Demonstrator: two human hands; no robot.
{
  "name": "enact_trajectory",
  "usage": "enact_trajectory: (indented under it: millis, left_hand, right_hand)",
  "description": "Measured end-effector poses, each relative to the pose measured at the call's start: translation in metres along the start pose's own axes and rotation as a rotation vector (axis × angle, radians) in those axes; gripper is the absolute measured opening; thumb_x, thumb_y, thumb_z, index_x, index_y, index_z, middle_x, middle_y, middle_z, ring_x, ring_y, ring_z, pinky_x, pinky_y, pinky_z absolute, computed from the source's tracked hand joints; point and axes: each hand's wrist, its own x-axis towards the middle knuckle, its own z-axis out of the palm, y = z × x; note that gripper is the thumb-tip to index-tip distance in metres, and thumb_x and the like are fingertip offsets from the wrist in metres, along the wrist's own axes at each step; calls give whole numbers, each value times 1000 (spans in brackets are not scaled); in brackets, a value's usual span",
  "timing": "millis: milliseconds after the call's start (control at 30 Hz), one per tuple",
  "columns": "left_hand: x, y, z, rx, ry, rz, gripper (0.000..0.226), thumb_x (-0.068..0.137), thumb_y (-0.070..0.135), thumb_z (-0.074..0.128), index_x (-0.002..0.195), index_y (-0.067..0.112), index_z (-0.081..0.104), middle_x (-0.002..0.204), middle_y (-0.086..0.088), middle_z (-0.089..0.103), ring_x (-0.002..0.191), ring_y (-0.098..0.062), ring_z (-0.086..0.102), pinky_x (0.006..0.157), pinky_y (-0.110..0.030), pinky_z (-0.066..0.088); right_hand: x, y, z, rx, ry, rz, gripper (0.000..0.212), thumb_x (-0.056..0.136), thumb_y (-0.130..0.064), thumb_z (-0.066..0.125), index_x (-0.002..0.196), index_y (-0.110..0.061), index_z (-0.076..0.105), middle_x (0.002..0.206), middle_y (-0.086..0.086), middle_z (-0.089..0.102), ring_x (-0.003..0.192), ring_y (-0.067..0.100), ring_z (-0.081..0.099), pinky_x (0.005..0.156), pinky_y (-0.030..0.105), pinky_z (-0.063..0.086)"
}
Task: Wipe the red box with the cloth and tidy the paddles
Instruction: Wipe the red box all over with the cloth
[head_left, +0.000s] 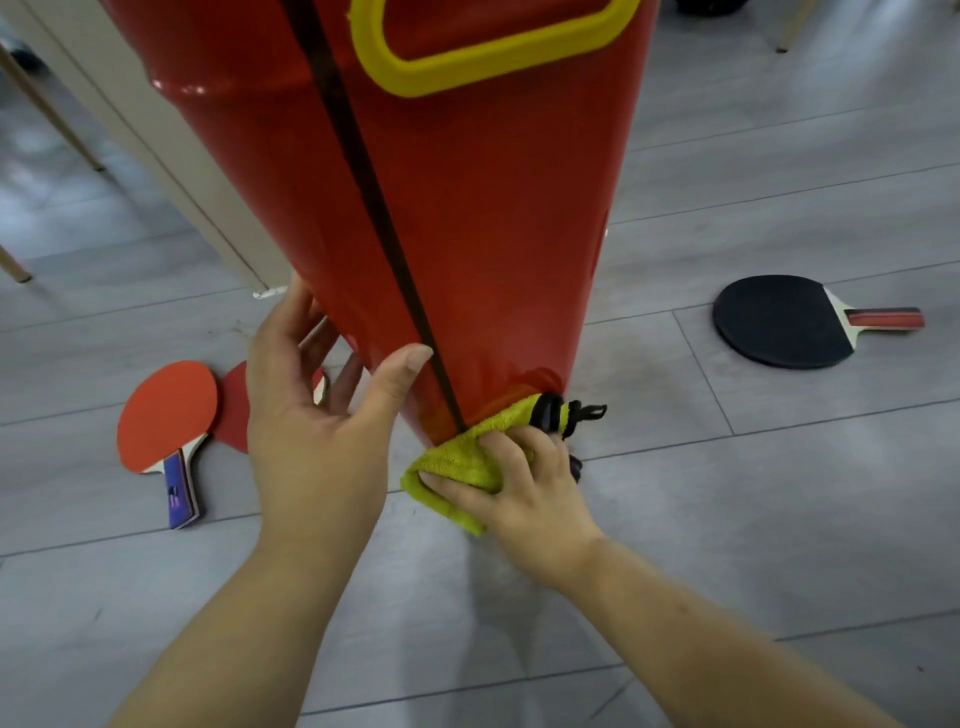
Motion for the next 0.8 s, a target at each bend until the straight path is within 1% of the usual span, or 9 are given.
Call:
enact_trajectory:
  millis: [100, 200, 267, 333, 500, 600, 633, 700, 800]
  left_hand:
    - [-8, -12, -1, 25, -27, -47, 69, 74, 13, 73, 135, 20, 42, 125, 3, 55, 115, -6, 56, 85, -14, 49]
    - [-13, -25, -5, 63, -51, -125, 72, 68, 28, 73, 134, 31, 43, 122, 3, 57, 113, -12, 58, 85, -36, 56]
    - [-14, -32, -6, 78, -61, -183, 72, 65, 35, 74, 131, 33, 45, 119, 4, 59, 112, -11, 59, 90, -44, 52]
    - [-14, -36, -6, 75, -58, -233, 69, 63, 39, 73, 127, 29, 49, 118, 3, 61, 111, -10, 59, 96, -44, 49]
    - [-18, -41, -1, 116, -25, -261, 60, 63, 47, 71, 118, 32, 52, 116, 4, 64, 110, -11, 61, 95, -43, 50]
    - [-21, -41, 2, 142, -16, -240, 53, 68, 46, 67, 118, 35, 52, 117, 8, 64, 111, -8, 60, 95, -41, 50]
    - [-21, -41, 3, 149, -17, -232, 52, 68, 47, 66, 117, 36, 52, 117, 7, 64, 111, -9, 60, 95, -41, 51]
    - [-21, -41, 3, 160, -15, -222, 52, 69, 48, 65, 118, 34, 53, 116, 4, 64, 109, -13, 61, 94, -42, 51]
    - [-20, -42, 3, 155, -11, -201, 56, 70, 44, 66, 120, 23, 53, 112, -1, 66, 106, -19, 63, 93, -45, 51]
  right_hand:
    - [-2, 15, -4, 4, 49, 14, 29, 91, -32, 57, 114, -49, 60, 115, 4, 36, 105, 30, 37, 84, 49, 44]
    - [-3, 32, -7, 33, 81, 115, 39, 80, -29, 68, 112, -48, 55, 115, 3, 36, 107, 31, 35, 85, 46, 48]
    - [-6, 38, -10, 103, 49, 251, 46, 76, -15, 67, 110, -43, 54, 118, 6, 33, 110, 33, 33, 91, 46, 46]
    - [-8, 40, -13, 255, -26, 423, 64, 64, 4, 68, 110, -37, 50, 123, 4, 26, 115, 33, 29, 90, 46, 44]
    - [-11, 36, -6, 477, -73, 644, 77, 60, 17, 67, 112, -32, 39, 123, -1, 22, 115, 29, 27, 93, 33, 32]
    - [-13, 23, 1, 554, -51, 791, 76, 64, 15, 66, 112, -34, 33, 121, 1, 22, 112, 21, 24, 96, 8, 21]
    - [-13, 17, 2, 572, -42, 833, 75, 66, 14, 66, 111, -35, 32, 119, 1, 22, 110, 19, 25, 93, 6, 22]
    - [-10, 3, 2, 610, -49, 870, 71, 69, 10, 65, 110, -35, 31, 115, 2, 24, 107, 20, 27, 92, 19, 30]
    - [-4, -24, 3, 640, -148, 764, 63, 68, 7, 61, 109, -32, 33, 110, 7, 30, 100, 26, 32, 87, 44, 42]
